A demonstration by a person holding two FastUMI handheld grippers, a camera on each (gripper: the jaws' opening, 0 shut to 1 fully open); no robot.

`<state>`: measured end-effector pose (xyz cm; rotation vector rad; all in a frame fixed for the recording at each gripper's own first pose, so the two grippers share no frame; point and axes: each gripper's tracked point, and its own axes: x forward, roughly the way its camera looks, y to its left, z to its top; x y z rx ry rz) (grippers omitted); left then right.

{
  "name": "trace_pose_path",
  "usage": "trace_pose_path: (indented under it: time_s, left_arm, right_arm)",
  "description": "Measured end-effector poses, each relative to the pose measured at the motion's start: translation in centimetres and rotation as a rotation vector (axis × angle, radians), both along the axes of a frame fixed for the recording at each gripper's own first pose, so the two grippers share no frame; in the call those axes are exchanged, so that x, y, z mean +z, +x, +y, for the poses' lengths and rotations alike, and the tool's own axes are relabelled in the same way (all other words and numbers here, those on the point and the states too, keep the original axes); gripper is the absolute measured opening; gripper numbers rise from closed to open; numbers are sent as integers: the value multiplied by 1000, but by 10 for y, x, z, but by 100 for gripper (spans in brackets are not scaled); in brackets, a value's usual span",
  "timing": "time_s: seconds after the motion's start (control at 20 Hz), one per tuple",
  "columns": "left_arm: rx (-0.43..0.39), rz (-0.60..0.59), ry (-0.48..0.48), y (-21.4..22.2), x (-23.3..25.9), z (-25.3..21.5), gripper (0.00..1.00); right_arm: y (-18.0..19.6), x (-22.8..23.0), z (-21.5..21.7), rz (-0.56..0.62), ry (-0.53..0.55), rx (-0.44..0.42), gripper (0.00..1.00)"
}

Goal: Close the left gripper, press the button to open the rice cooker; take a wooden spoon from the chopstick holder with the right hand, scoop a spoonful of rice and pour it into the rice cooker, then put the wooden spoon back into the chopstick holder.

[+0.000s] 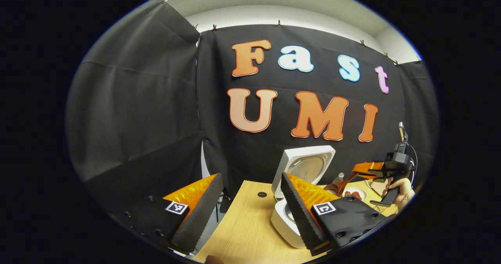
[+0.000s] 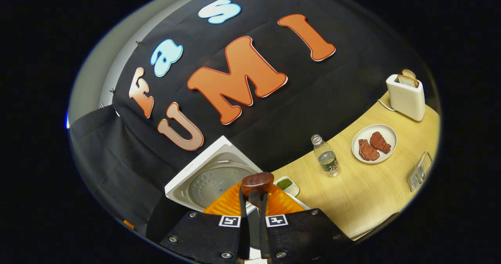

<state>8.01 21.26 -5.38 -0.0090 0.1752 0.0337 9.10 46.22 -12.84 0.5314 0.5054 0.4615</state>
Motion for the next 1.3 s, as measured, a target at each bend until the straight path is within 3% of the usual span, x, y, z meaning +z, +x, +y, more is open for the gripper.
trace_pose_path:
  time_s: [1.3]
  left_arm:
    - [17,7,12,3,-5,9,100]
  right_arm:
    - [-40,24,39,-463,-464,308,9]
